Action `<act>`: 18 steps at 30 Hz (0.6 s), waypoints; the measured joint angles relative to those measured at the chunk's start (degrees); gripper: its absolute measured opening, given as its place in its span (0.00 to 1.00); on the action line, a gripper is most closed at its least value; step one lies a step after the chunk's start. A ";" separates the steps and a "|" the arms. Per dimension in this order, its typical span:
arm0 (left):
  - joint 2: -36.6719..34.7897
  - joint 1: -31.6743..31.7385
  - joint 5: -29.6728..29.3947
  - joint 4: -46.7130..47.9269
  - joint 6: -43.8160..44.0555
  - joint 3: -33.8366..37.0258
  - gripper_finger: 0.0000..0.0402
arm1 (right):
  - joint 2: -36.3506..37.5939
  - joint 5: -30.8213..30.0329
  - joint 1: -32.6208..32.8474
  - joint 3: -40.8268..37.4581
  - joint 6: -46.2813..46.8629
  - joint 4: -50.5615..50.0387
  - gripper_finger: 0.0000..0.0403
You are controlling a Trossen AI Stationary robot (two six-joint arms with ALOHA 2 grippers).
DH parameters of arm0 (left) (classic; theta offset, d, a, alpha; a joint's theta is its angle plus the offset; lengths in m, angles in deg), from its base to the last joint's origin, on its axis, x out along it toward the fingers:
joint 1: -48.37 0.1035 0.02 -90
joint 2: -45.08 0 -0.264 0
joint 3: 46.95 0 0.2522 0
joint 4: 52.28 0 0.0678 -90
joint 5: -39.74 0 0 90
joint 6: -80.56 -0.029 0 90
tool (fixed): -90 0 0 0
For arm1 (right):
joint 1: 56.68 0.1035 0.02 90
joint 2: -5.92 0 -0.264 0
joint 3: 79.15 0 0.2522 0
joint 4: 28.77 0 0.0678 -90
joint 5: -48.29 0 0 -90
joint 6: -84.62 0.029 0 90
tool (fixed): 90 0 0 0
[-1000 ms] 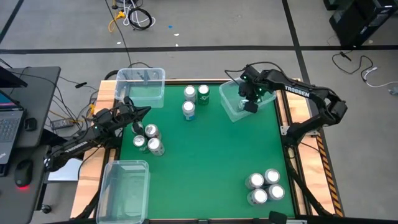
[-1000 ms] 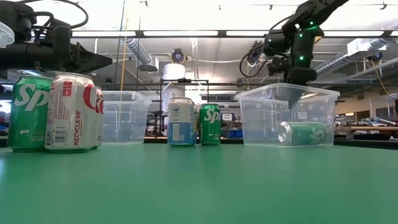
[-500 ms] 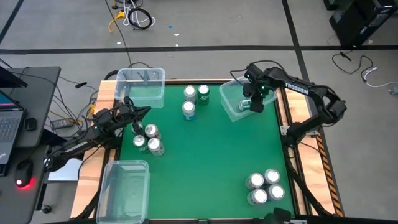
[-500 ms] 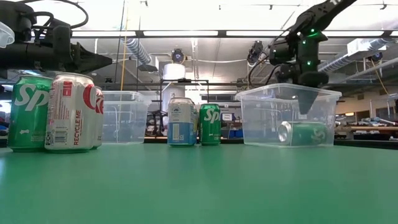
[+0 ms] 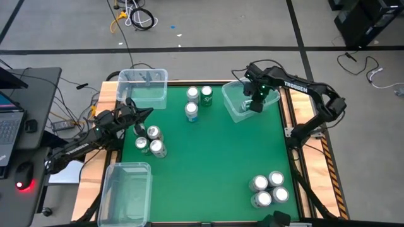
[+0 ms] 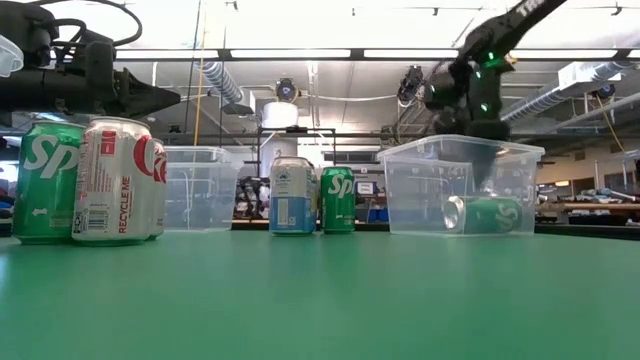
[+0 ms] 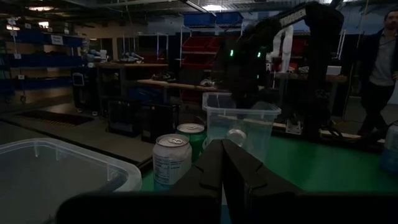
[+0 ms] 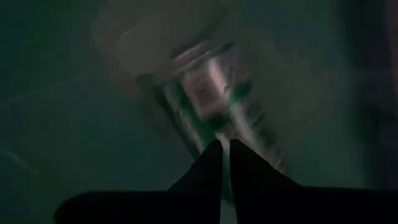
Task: Sort soda cans
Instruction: Put the green soda can into the top right transparent bin
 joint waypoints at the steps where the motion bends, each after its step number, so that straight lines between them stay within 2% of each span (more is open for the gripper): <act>1: 0.02 0.00 -0.04 -0.02 0.02 -0.02 0.02 | -0.01 0.22 0.46 0.91 0.99 0.92 0.04; 10: 0.13 0.00 0.44 -0.09 0.02 -0.02 0.02 | -0.03 -0.93 1.10 8.32 18.69 -1.76 0.01; 18: 0.13 0.00 0.45 -0.43 0.02 -0.02 0.02 | 0.10 -1.53 -3.38 7.45 29.07 -6.09 0.01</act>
